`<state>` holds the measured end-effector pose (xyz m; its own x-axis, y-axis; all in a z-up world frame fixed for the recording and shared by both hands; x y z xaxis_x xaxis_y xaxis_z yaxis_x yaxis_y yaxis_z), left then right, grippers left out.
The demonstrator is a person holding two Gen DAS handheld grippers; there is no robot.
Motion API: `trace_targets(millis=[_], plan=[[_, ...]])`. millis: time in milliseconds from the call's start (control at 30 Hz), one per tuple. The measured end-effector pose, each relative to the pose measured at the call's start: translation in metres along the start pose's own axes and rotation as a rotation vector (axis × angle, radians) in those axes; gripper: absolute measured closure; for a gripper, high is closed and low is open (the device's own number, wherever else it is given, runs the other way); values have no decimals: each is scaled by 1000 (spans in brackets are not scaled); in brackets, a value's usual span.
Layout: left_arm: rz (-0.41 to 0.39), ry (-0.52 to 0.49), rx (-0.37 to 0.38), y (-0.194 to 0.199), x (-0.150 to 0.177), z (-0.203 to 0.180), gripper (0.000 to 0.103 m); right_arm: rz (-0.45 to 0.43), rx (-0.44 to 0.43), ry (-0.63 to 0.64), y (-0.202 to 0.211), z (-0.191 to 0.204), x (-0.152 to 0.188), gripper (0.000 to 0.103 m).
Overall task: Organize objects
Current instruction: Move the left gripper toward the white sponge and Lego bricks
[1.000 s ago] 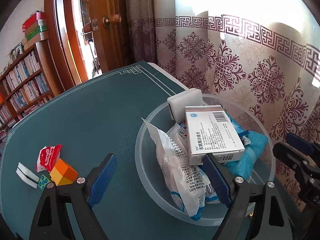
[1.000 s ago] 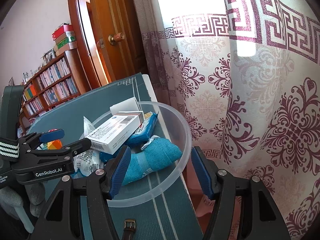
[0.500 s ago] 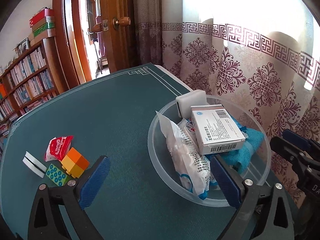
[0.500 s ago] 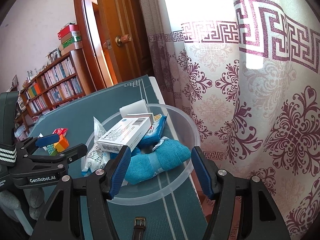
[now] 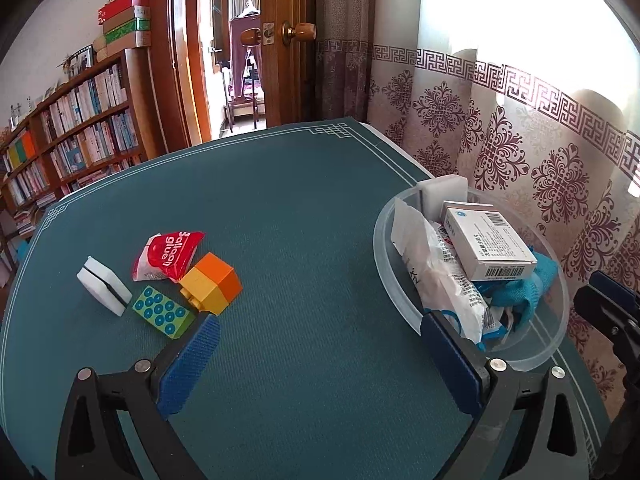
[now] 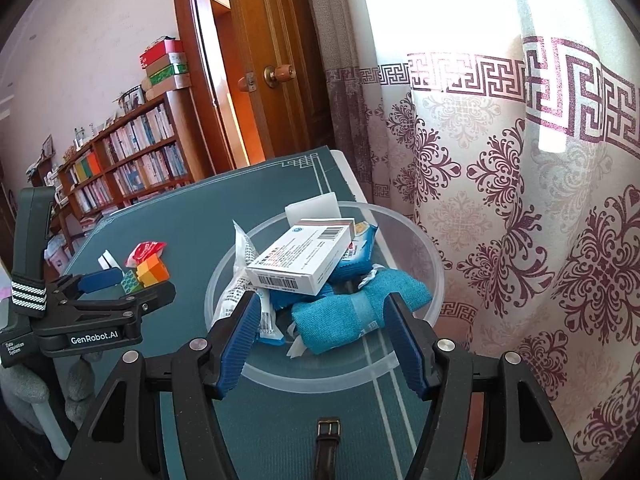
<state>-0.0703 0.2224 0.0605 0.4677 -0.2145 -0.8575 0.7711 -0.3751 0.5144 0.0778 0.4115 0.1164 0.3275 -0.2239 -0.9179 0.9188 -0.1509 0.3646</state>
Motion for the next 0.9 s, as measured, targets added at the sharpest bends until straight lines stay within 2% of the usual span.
trace_targets(millis=[600,900], plan=[[44,113,-158,-4,28,105,1,84,-138,37,0,67,24,34],[84,99,-197,-25,33,129,1,152,-214,62,-10,104,45,32]])
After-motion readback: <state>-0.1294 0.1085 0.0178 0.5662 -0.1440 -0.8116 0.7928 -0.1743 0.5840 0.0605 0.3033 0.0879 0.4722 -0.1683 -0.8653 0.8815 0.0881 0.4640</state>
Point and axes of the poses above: each gripper's, at about its wrist camera, not at the fingertips, and y roughly against the way its jaws point, z to its left, x to its underside, the point moved 1 cm from there along -y, roughly the way its jaws point, and after that the axes turned 13 degrees about -z, right-handed, at the moved point
